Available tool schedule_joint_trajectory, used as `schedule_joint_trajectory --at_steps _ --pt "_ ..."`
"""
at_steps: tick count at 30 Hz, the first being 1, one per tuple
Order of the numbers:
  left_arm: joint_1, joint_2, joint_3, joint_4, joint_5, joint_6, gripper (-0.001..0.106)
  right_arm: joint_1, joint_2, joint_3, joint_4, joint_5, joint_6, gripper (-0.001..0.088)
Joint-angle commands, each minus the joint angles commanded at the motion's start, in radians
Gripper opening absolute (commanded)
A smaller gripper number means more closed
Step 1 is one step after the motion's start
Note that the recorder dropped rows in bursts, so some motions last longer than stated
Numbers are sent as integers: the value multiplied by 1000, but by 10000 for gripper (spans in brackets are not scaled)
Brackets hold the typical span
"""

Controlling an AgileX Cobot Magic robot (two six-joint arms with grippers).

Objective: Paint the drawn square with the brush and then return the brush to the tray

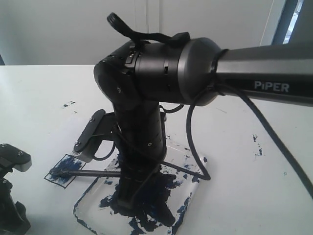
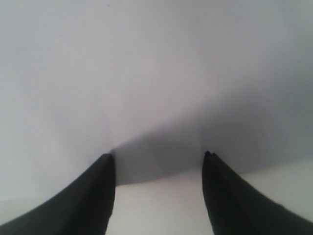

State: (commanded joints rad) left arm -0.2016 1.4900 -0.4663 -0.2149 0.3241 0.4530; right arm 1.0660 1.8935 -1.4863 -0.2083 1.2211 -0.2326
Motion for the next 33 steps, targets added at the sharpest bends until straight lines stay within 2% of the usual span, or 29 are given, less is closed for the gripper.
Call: schedule_joint_trajectory --at_steps 3,8,19,33 --pt "0 0 0 0 0 0 586 0 0 0 4 0 2 0" --pt "0 0 0 0 0 0 586 4 0 0 141 0 -81 0" --pt "0 0 0 0 -4 0 586 12 -2 0 156 0 -86 0" --pt "0 0 0 22 35 0 586 12 -81 0 119 0 -93 0"
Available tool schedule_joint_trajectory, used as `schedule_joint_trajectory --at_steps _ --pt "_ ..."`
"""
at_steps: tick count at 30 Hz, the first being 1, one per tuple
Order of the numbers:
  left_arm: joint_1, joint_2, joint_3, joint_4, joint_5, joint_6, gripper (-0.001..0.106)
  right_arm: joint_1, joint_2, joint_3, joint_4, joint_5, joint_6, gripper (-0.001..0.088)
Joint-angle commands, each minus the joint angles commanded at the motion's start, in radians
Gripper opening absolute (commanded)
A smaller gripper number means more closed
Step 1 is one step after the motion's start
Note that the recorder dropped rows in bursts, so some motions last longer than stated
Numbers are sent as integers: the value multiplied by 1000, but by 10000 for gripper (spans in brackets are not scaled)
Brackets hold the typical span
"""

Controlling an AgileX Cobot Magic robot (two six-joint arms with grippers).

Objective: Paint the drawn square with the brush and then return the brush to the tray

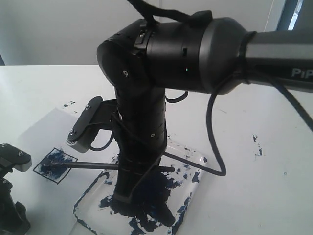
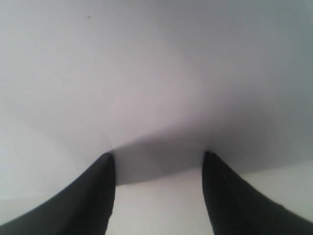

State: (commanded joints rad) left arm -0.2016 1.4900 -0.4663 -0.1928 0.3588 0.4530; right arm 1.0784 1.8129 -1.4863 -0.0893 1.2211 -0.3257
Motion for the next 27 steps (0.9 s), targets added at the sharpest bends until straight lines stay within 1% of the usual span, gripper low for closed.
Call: schedule_joint_trajectory --at_steps 2,5,12,16,18,27 --pt "0 0 0 20 13 -2 586 0 0 0 -8 0 16 0" --pt "0 0 0 29 31 -5 586 0 0 0 -67 0 25 0" --pt "0 0 0 54 38 -11 586 -2 -1 0 -77 0 40 0" --pt "0 0 0 59 30 -11 586 -2 -1 1 -11 0 35 0" --pt "0 0 0 59 27 -11 586 0 -1 12 15 0 10 0" --pt "0 0 0 60 22 -11 586 0 16 30 9 0 14 0"
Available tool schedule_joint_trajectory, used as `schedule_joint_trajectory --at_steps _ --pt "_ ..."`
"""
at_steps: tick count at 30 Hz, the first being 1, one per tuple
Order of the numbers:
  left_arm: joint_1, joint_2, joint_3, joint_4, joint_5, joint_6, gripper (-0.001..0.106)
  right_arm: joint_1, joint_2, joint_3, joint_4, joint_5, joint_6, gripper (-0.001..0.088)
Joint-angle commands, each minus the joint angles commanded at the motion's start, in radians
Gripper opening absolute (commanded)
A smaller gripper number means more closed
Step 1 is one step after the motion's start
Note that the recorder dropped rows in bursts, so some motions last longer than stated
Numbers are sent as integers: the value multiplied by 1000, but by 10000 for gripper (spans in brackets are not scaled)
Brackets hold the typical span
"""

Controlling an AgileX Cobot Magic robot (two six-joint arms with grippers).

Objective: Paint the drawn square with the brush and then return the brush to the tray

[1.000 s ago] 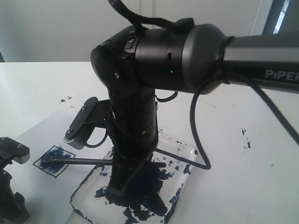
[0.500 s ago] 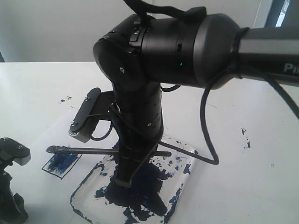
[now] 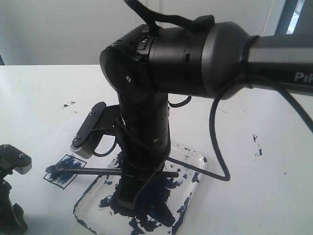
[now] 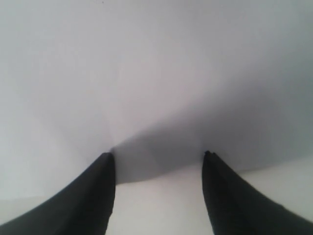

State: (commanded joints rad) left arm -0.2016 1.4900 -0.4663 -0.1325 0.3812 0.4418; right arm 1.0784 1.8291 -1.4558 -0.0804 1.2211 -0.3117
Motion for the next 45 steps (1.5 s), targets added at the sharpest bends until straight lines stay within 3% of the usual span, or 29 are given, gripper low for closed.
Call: schedule_joint_trajectory --at_steps 45 --pt "0 0 0 0 -14 0 586 0 28 -45 43 0 -8 0"
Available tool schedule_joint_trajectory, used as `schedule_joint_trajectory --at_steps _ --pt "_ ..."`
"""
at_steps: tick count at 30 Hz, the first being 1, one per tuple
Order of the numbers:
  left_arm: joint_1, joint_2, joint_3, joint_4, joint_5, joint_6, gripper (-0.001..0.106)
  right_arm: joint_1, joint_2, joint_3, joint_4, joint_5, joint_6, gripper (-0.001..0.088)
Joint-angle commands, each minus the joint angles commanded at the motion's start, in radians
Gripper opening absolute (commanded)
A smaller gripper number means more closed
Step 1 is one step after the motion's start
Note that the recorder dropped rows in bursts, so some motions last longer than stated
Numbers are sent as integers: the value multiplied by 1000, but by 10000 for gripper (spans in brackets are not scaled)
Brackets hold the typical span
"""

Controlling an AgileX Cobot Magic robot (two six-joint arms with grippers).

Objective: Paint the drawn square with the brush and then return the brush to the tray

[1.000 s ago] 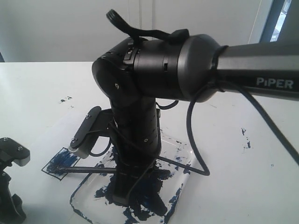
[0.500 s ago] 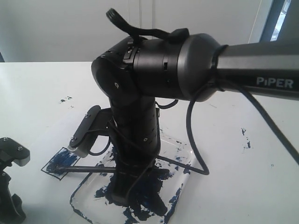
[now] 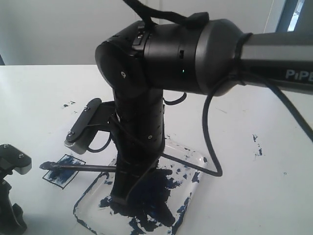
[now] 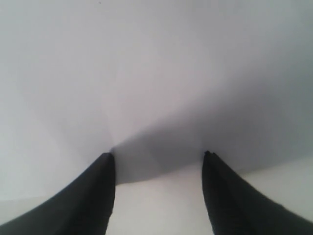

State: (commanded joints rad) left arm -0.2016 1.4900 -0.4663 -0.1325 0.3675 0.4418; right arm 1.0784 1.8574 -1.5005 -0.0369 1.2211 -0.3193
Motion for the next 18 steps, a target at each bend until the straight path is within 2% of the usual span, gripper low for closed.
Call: schedule_joint_trajectory --at_steps 18 --pt "0 0 0 0 0 -17 586 10 46 1 -47 0 10 0"
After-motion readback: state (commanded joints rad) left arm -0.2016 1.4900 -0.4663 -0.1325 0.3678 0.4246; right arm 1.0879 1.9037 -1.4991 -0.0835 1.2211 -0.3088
